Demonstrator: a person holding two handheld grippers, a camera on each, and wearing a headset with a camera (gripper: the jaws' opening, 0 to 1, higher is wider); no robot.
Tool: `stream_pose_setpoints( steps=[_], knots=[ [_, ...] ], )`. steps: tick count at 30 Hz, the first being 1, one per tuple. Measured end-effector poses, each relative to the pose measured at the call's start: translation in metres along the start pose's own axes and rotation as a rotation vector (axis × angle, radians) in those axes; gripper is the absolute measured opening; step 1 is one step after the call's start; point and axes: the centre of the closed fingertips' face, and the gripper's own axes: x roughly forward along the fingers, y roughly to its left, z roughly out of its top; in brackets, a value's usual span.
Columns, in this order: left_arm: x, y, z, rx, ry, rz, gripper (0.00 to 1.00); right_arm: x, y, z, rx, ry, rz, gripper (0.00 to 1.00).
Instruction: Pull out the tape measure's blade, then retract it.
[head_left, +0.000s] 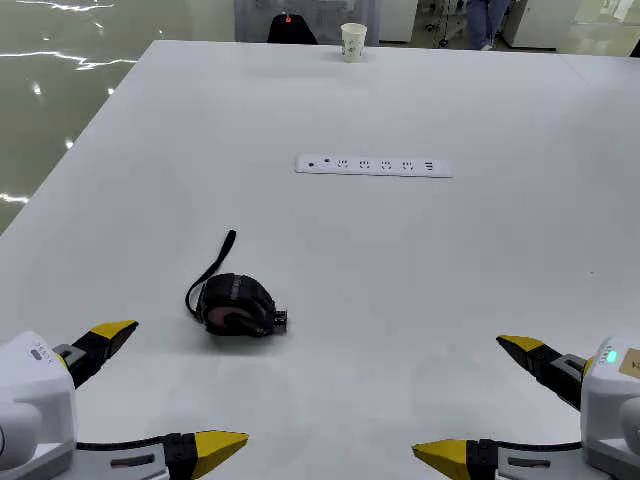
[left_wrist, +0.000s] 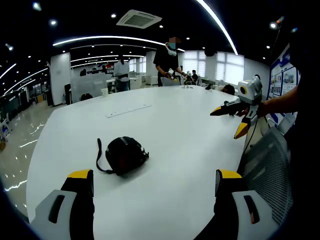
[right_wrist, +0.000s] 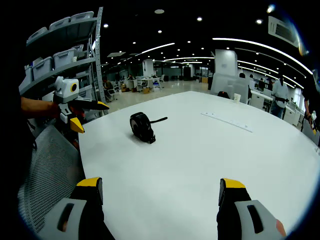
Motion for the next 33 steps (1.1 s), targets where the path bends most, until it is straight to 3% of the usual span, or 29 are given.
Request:
stream_pose_setpoints(
  steps=[33],
  knots=[
    [0.0008, 0.0026, -0.0008, 0.021, 0.015, -0.009, 0.99, 0.0006, -0.0019, -0.0002, -0.006, 0.009, 0.004, 0.96]
  ],
)
